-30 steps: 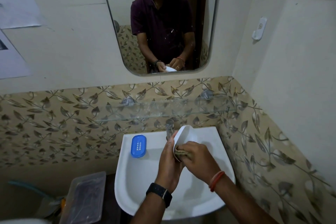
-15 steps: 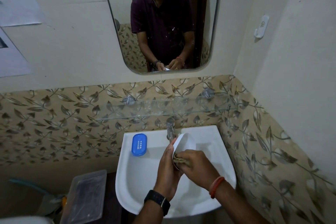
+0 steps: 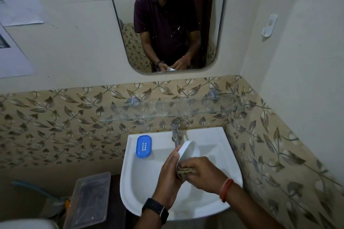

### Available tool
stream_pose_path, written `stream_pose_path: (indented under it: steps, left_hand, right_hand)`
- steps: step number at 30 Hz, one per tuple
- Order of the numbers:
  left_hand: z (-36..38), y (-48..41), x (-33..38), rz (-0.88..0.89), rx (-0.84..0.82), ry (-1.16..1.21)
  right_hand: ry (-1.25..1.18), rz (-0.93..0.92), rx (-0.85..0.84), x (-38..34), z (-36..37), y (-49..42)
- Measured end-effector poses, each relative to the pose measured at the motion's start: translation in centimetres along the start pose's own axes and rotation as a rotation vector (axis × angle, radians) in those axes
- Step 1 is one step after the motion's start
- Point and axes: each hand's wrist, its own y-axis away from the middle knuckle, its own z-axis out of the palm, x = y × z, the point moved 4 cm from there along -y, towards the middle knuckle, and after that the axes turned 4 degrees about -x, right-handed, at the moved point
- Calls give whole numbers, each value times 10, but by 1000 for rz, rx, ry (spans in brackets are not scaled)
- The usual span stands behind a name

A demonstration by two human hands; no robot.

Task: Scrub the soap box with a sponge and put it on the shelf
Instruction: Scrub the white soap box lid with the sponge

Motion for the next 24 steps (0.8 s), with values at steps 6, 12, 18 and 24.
stream_pose_path:
  steps: [6,12,18,24]
  left_hand:
    - [-14,3,-5,-75,5,57]
    - [-16,3,0,-94,-54,75]
    - [-11,4,7,-29,-121,55]
    - [-16,1,17,62,-165,15]
  right_hand:
    - [-160,-26,219,4,-61,18]
    - [-5,-108,553,-15,-73,13]
    - [35,-84,446,-25,-36,4]
    - [115,-187,269,-42,-7,18]
